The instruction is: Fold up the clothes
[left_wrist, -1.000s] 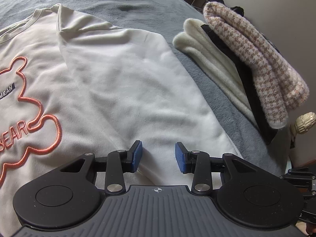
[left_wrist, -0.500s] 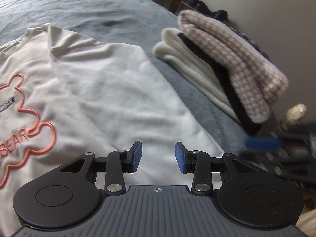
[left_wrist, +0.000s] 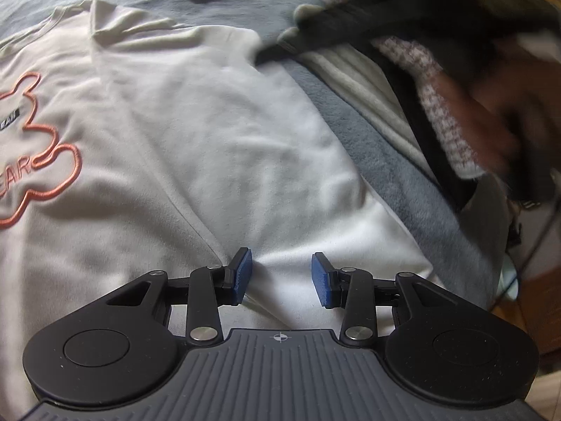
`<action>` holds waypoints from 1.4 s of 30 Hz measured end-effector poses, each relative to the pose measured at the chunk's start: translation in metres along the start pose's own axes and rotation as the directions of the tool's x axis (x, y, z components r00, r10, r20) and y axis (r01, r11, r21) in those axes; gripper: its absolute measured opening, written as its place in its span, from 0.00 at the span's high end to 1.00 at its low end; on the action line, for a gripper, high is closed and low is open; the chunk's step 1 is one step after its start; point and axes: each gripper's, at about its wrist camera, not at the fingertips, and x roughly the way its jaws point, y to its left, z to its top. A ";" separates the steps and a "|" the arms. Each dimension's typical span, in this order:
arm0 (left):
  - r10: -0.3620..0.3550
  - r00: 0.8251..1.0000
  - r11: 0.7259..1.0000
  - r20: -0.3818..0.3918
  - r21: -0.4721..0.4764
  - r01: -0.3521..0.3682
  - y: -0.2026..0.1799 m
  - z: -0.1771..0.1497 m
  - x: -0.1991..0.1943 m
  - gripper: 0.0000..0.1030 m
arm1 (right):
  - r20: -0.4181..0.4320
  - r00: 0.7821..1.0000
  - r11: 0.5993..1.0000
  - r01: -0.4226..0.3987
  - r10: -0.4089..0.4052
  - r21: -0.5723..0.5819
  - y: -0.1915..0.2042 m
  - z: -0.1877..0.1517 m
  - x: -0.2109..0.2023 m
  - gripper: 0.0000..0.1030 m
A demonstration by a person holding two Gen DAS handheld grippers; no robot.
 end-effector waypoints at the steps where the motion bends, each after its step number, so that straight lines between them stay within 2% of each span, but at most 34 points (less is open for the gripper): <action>1: 0.002 1.000 1.000 0.006 -0.005 -0.002 0.000 -0.001 0.000 0.64 | 0.019 1.000 1.000 -0.015 0.015 0.004 -0.001 0.013 0.018 0.79; 4: 0.009 1.000 1.000 0.024 -0.025 -0.008 0.000 -0.005 -0.001 0.64 | 0.058 0.995 0.996 -0.084 0.082 0.043 -0.005 0.048 0.070 0.79; 9: 0.009 0.999 0.999 0.051 -0.049 -0.006 0.001 -0.010 -0.001 0.64 | 0.064 0.990 0.990 -0.132 0.129 0.045 -0.006 0.089 0.146 0.79; 13: 0.003 0.998 0.999 0.070 -0.051 0.001 0.002 -0.014 -0.002 0.64 | 0.081 0.986 0.987 -0.152 0.147 0.050 -0.008 0.115 0.181 0.80; 17: 0.002 0.997 0.999 0.080 -0.047 0.001 0.002 -0.015 -0.002 0.64 | 0.081 0.985 0.979 -0.164 0.155 0.118 -0.018 0.135 0.202 0.80; 21: -0.004 0.996 0.996 0.087 -0.091 0.012 0.005 -0.014 -0.003 0.64 | 0.089 0.985 0.977 -0.158 0.146 0.142 -0.023 0.150 0.180 0.78; 24: 0.002 0.995 0.991 0.099 -0.131 0.011 0.007 -0.012 -0.013 0.64 | 0.139 0.975 0.973 -0.190 0.172 0.129 -0.029 0.161 0.128 0.77; 27: 0.003 0.993 0.978 0.117 -0.209 0.022 0.017 -0.020 -0.036 0.64 | 0.169 0.961 0.967 -0.237 0.219 0.094 -0.033 0.172 0.062 0.77; 31: 0.042 0.991 0.944 0.124 -0.331 0.001 0.038 -0.036 -0.077 0.64 | 0.136 0.944 0.952 -0.305 0.301 0.010 -0.019 0.176 -0.018 0.77; 34: 0.117 0.985 0.894 0.129 -0.446 -0.048 0.065 -0.050 -0.107 0.63 | 0.060 0.918 0.919 -0.394 0.392 0.010 -0.001 0.165 -0.046 0.73; 36: 0.173 0.975 0.849 0.138 -0.522 -0.077 0.086 -0.059 -0.125 0.63 | -0.011 0.897 0.896 -0.441 0.442 0.051 0.014 0.149 -0.047 0.72; 39: 0.246 0.958 0.783 0.147 -0.613 -0.107 0.112 -0.075 -0.139 0.63 | -0.126 0.871 0.879 -0.461 0.474 0.123 0.039 0.114 -0.033 0.72; 42: 0.294 0.949 0.731 0.112 -0.667 -0.148 0.134 -0.087 -0.138 0.62 | -0.243 0.866 0.897 -0.397 0.437 0.195 0.063 0.073 -0.010 0.70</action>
